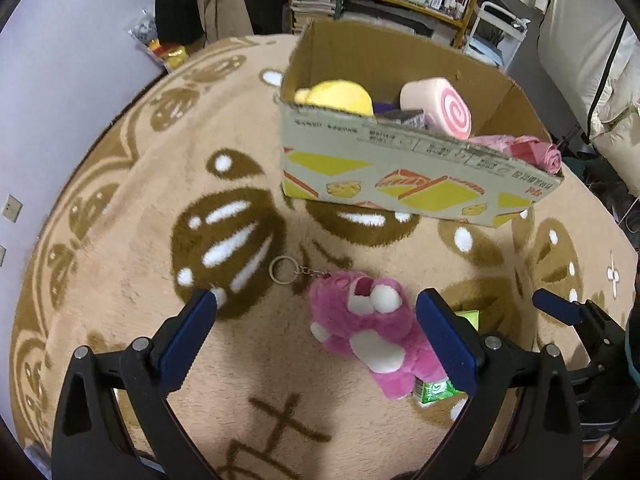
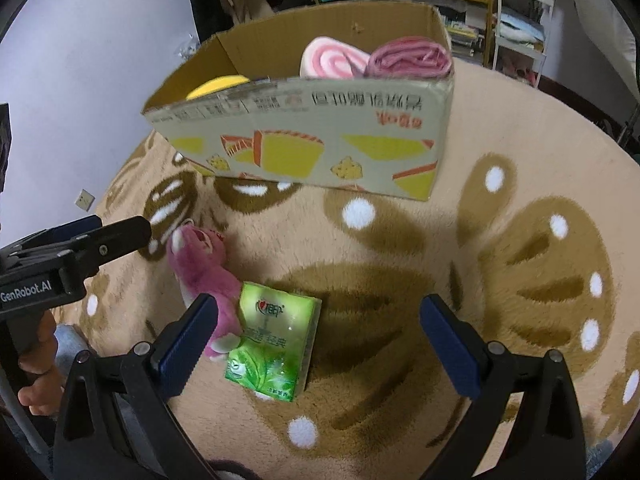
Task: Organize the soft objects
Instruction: 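Lower the left tool to the pink plush bear while the right tool reaches the green tissue pack, then grasp the pink bear with the left tool while the right tool grasps the green tissue pack, then lift the pink bear with the left tool while the right tool carries the green pack over the box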
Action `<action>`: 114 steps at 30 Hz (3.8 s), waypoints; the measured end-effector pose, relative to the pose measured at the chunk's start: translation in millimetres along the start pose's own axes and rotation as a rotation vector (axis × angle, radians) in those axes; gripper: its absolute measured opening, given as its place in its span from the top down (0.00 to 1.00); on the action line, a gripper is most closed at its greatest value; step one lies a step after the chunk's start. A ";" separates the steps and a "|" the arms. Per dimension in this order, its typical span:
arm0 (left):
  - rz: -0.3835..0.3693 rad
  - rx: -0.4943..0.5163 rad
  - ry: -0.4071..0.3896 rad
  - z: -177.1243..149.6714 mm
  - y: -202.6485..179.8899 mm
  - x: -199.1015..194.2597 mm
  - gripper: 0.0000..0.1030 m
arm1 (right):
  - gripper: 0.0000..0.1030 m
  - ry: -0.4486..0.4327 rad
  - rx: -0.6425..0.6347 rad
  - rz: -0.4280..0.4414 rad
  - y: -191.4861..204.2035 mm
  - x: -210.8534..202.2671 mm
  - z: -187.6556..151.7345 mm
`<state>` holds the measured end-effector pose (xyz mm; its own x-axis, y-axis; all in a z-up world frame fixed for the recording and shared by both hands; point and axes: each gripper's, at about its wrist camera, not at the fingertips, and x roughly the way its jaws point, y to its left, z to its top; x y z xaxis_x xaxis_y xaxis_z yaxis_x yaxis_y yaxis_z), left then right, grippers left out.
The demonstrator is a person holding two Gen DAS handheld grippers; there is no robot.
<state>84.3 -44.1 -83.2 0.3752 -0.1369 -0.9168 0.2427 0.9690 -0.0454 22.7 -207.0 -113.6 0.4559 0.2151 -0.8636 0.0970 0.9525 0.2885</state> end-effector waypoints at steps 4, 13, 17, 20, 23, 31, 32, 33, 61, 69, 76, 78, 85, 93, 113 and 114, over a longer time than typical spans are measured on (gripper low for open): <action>-0.004 0.009 0.040 -0.8 -3.9 13.8 0.04 | 0.00 0.025 0.006 -0.001 -1.1 8.5 0.6; 0.003 0.007 0.116 -1.3 -7.6 39.0 0.04 | 0.00 0.096 0.012 0.015 1.7 36.6 -0.4; -0.008 0.004 0.145 -1.7 -8.0 47.3 0.04 | 0.00 0.112 0.004 0.013 4.6 41.4 -1.1; 0.015 0.017 0.167 -4.4 -11.4 55.4 0.04 | 0.00 0.121 0.013 0.016 3.9 44.2 -1.3; 0.008 -0.010 0.185 -4.3 -8.6 59.5 0.04 | 0.00 0.135 -0.006 0.011 7.5 46.8 -2.6; -0.043 -0.035 0.224 -5.7 -6.7 71.2 0.27 | 0.04 0.154 -0.059 -0.005 20.0 55.2 -5.7; -0.048 -0.032 0.223 -5.8 -7.8 72.2 0.29 | 0.06 0.154 -0.066 -0.007 21.3 55.5 -5.6; -0.051 -0.032 0.223 -6.3 -9.0 72.5 0.32 | 0.11 0.155 -0.071 -0.007 22.1 55.5 -5.9; -0.001 0.017 0.174 -12.2 -37.0 82.7 0.40 | 0.40 0.180 -0.118 0.003 32.2 59.9 -10.6; 0.004 0.019 0.159 -18.3 -28.4 68.6 0.42 | 0.42 0.162 -0.120 -0.001 29.2 52.2 -13.5; 0.019 0.043 0.145 -20.7 -30.4 56.4 0.45 | 0.42 0.107 -0.079 -0.004 19.3 38.7 -9.2; 0.022 0.043 0.131 -20.5 -31.6 51.6 0.45 | 0.42 0.079 -0.062 0.003 15.5 31.3 -6.0; -0.006 0.024 0.036 -16.8 -28.9 18.1 0.45 | 0.42 -0.057 0.019 0.039 -4.2 -3.9 7.5; -0.008 0.040 -0.180 -7.7 -29.1 -37.2 0.45 | 0.42 -0.291 -0.001 0.056 -0.2 -60.6 18.8; -0.004 0.115 -0.556 47.1 -25.7 -126.7 0.45 | 0.42 -0.570 -0.086 0.018 13.8 -111.6 68.6; -0.002 0.119 -0.564 51.3 -26.8 -127.6 0.45 | 0.42 -0.576 -0.086 0.019 14.1 -111.7 72.0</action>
<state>75.8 -63.2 55.4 0.7858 -0.2588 -0.5617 0.3307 0.9433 0.0280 36.9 -233.1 16.7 0.8668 0.1041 -0.4877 0.0224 0.9689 0.2466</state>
